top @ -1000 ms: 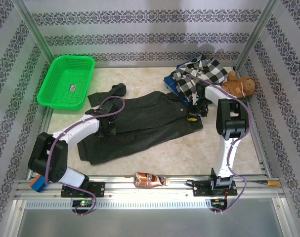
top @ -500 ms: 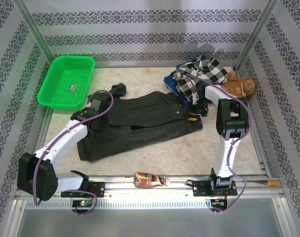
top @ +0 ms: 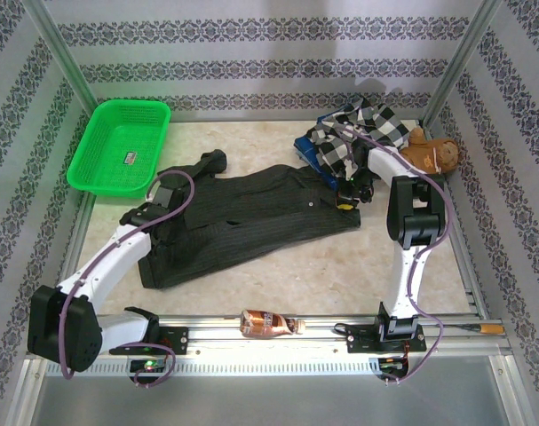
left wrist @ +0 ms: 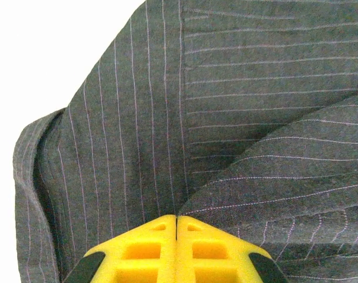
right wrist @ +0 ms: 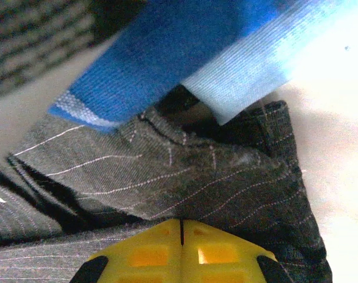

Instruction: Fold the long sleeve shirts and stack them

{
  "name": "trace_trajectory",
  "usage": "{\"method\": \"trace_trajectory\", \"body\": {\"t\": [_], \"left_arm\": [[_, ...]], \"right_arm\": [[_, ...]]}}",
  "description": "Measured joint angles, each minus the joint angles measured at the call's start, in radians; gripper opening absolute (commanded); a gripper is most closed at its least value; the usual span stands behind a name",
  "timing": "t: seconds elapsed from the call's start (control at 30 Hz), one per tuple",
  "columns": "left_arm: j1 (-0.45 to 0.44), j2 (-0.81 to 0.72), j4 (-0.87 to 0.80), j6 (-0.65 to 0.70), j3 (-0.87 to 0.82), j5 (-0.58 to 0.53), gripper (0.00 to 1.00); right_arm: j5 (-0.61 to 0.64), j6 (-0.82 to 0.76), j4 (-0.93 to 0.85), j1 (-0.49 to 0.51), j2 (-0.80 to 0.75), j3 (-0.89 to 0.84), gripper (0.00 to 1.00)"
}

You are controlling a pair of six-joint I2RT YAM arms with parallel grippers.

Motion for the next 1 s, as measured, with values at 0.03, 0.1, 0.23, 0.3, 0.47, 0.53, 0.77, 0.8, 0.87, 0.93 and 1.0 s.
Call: {"method": "trace_trajectory", "body": {"t": [0.03, 0.1, 0.23, 0.3, 0.47, 0.53, 0.77, 0.8, 0.87, 0.93, 1.0], "left_arm": [[0.000, 0.003, 0.003, -0.003, -0.008, 0.000, 0.05], [0.000, 0.016, 0.011, -0.007, -0.015, 0.000, 0.14], [0.006, 0.050, 0.020, -0.026, -0.016, -0.008, 0.33], [0.011, 0.053, 0.016, -0.045, -0.014, -0.016, 0.51], [-0.021, -0.035, -0.048, -0.158, 0.017, -0.043, 0.59], [-0.070, -0.108, -0.071, -0.216, 0.033, -0.048, 0.59], [-0.209, -0.164, -0.100, -0.357, 0.045, -0.062, 0.58], [-0.253, -0.141, -0.090, -0.379, 0.042, -0.063, 0.57], [-0.319, -0.089, -0.042, -0.418, 0.023, -0.045, 0.57], [-0.338, -0.035, 0.008, -0.454, -0.028, -0.027, 0.56], [-0.341, -0.019, 0.019, -0.480, -0.077, -0.026, 0.54]], "right_arm": [[0.000, 0.000, -0.002, 0.000, 0.007, 0.004, 0.04], [0.000, 0.000, -0.007, 0.000, 0.024, 0.016, 0.07], [0.021, 0.005, -0.001, 0.000, 0.050, 0.034, 0.31], [0.038, 0.016, 0.009, 0.000, 0.045, 0.033, 0.46], [0.090, 0.045, 0.089, -0.002, -0.073, -0.032, 0.57], [0.098, 0.047, 0.109, -0.002, -0.167, -0.057, 0.59], [0.113, 0.046, 0.130, -0.002, -0.367, -0.117, 0.59], [0.125, 0.040, 0.143, -0.002, -0.376, -0.157, 0.58], [0.145, 0.034, 0.135, -0.002, -0.371, -0.224, 0.57], [0.158, 0.027, 0.132, -0.002, -0.336, -0.265, 0.56], [0.165, 0.019, 0.132, -0.002, -0.298, -0.276, 0.54]]}}
